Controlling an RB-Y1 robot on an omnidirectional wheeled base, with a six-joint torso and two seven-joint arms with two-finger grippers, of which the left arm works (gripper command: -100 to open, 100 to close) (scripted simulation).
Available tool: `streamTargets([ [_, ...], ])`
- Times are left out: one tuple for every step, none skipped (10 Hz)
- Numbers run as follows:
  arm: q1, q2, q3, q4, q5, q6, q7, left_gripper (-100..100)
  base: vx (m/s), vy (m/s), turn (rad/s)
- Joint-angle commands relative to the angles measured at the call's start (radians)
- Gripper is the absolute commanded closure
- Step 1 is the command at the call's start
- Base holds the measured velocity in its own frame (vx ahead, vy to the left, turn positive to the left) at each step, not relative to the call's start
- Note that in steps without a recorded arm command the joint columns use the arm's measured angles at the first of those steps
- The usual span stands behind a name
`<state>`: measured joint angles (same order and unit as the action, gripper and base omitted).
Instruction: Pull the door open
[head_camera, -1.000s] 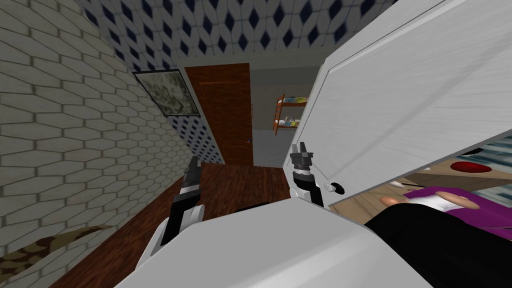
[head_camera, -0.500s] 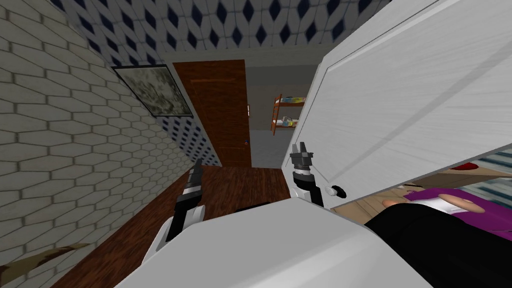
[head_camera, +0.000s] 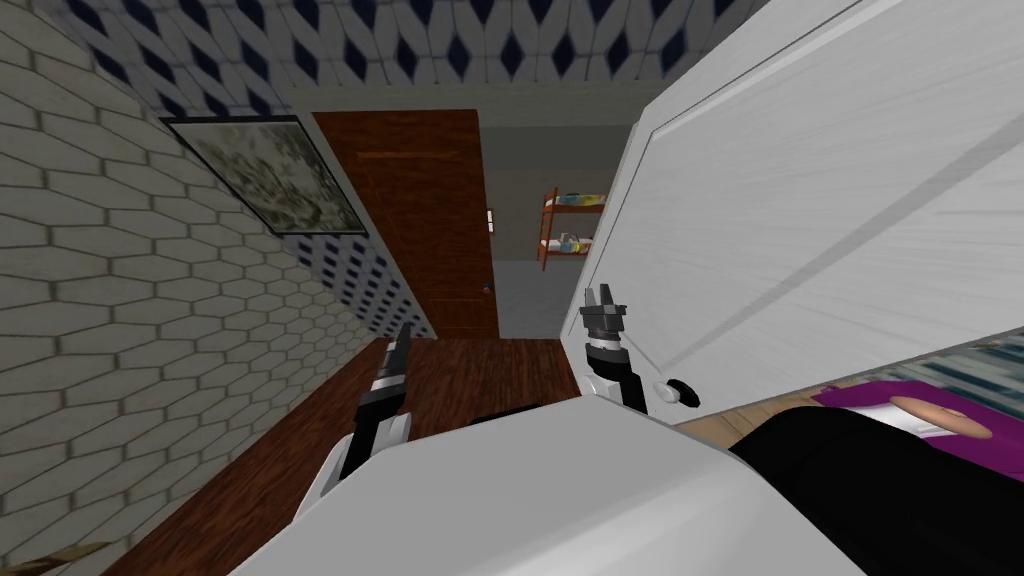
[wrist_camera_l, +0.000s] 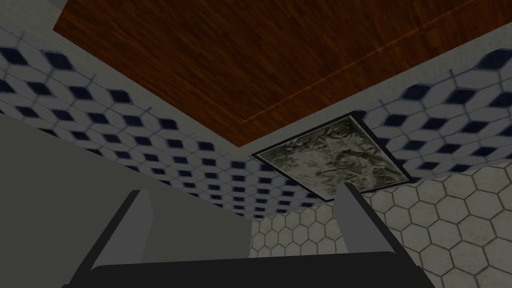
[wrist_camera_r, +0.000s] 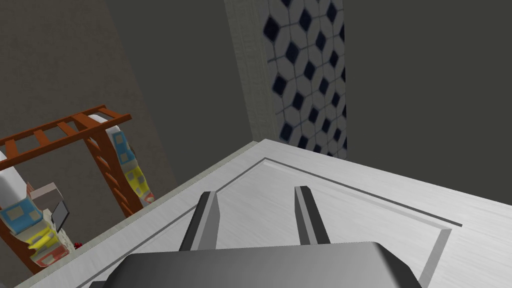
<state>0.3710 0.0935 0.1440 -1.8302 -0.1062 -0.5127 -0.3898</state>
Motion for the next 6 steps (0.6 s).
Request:
streamTargets([
  [-0.010,0.002,0.007,0.045,-0.008,-0.019,-0.038,-100,0.108,-0.026,-0.071],
  [-0.015,0.003,0.010,0.068,-0.013,-0.027,-0.060,-100,0.102,-0.035,-0.073],
  [-0.020,0.005,0.013,0.092,-0.018,-0.035,-0.082,-100,0.108,-0.029,-0.078],
  [-0.025,0.005,0.017,0.115,-0.023,-0.043,-0.104,-100,0.114,-0.015,-0.076],
  [-0.031,0.006,0.021,0.139,-0.028,-0.051,-0.127,-100,0.112,-0.026,-0.103],
  [-0.036,0.007,0.024,0.163,-0.033,-0.058,-0.149,-100,0.108,-0.023,-0.085],
])
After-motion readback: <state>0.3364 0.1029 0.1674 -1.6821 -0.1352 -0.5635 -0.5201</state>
